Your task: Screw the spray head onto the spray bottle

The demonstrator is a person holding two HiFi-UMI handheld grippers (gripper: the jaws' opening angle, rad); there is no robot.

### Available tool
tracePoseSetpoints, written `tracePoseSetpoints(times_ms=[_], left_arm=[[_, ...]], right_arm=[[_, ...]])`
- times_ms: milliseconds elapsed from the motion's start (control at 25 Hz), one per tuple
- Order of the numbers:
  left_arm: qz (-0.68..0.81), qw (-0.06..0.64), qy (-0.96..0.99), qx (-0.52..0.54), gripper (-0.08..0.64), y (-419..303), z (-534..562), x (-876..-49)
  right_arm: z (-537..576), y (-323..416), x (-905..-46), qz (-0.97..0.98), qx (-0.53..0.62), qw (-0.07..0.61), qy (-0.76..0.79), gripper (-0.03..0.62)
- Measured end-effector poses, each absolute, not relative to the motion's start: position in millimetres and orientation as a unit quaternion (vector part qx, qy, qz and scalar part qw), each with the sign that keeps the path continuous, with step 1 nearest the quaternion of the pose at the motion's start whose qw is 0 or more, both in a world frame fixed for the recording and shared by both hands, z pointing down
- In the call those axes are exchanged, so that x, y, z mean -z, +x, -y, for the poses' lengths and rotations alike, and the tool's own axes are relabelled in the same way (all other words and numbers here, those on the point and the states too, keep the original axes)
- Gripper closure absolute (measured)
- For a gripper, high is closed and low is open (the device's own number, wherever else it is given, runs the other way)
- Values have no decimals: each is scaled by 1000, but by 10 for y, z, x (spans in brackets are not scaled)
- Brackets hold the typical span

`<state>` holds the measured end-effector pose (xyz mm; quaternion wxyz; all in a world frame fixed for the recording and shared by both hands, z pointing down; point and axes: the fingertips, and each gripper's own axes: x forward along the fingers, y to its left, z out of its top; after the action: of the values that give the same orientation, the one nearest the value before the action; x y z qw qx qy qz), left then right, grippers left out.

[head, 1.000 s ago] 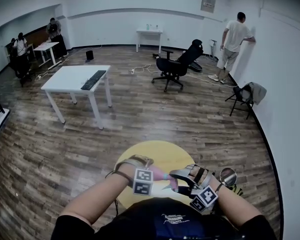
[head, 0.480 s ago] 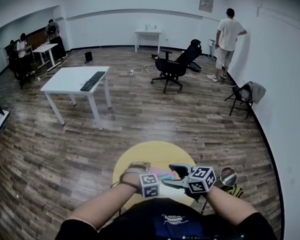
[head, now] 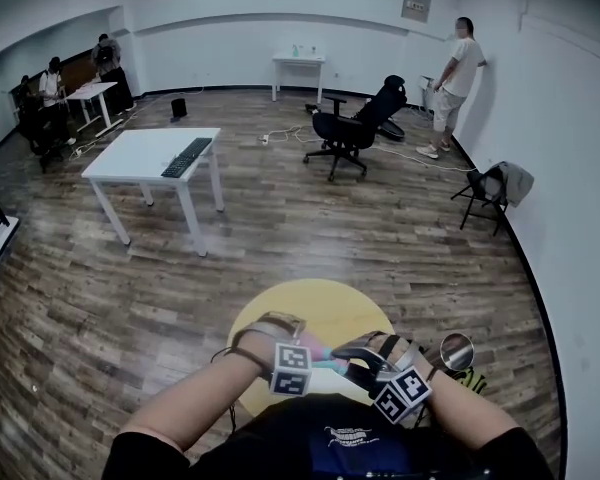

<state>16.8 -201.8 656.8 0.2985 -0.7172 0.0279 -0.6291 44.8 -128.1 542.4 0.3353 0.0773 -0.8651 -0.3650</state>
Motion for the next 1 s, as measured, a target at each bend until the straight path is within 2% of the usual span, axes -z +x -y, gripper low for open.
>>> tracePoseSetpoints(times_ms=[240, 480, 560, 680, 760, 800, 880, 920, 1000], left_arm=[[-81, 298, -715, 627, 84, 262, 2114, -6504], [-99, 291, -684, 662, 84, 210, 2115, -6672], [-100, 292, -676, 669, 84, 164, 2132, -6667], [-97, 298, -689, 654, 83, 191, 2118, -6669], [-90, 282, -706, 643, 80, 210, 2096, -6649], [-85, 276, -709, 643, 80, 197, 2100, -6638], [-73, 274, -706, 649, 80, 138, 2113, -6629], [-68, 278, -702, 652, 80, 113, 2118, -6626], [-61, 288, -698, 653, 80, 124, 2111, -6612]], right_arm=[[1533, 623, -5232, 975, -75, 148, 147, 449], [1711, 769, -5473, 922, -348, 37, 167, 448], [1733, 750, -5474, 905, -384, 15, 181, 446], [1643, 682, -5406, 934, -296, 59, 193, 445], [1625, 708, -5282, 960, -133, 125, 214, 433], [1627, 737, -5205, 960, -26, 165, 226, 340], [1593, 765, -5120, 925, 183, 248, 224, 324], [1553, 740, -5124, 902, 253, 281, 207, 324], [1469, 627, -5186, 884, 300, 317, 167, 322]])
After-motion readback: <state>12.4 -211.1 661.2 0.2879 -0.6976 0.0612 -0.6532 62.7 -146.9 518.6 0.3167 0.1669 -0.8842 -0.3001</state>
